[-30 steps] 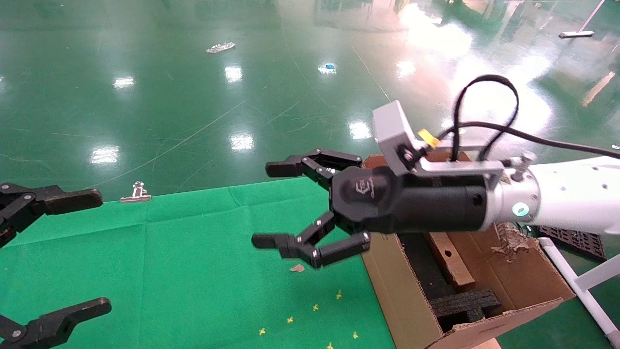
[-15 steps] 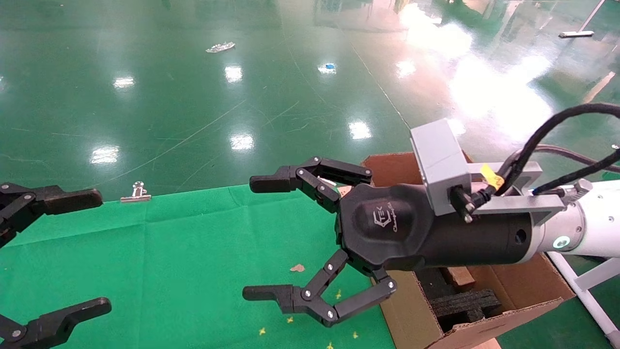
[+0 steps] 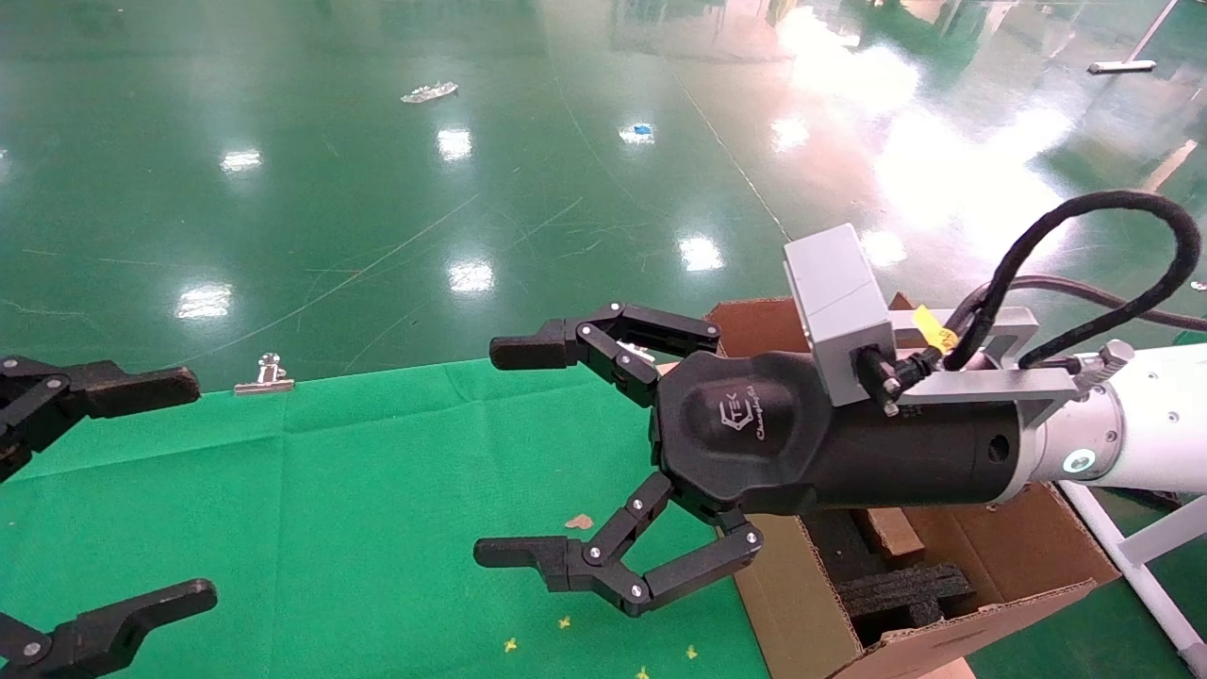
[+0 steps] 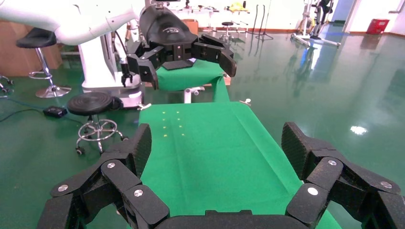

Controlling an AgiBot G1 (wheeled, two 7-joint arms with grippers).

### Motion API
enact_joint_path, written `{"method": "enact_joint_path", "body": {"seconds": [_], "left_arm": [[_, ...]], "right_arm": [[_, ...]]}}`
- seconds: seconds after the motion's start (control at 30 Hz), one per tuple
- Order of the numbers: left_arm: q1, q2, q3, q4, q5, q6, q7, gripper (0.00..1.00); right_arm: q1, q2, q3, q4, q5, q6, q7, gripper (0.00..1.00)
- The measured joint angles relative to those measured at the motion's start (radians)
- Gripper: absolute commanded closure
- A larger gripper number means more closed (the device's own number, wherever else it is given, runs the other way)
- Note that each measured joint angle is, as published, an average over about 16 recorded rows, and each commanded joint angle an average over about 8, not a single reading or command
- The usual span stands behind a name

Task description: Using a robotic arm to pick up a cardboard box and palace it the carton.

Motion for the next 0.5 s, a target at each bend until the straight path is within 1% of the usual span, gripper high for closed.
{"method": "enact_joint_path", "body": {"seconds": [0.5], "left_arm": [[0.000,0.000,0.000,0.000,0.000,0.000,0.000,0.00]], "right_arm": [[0.008,-0.001,-0.010,-0.008,-0.004,0.002,0.001,0.00]]}}
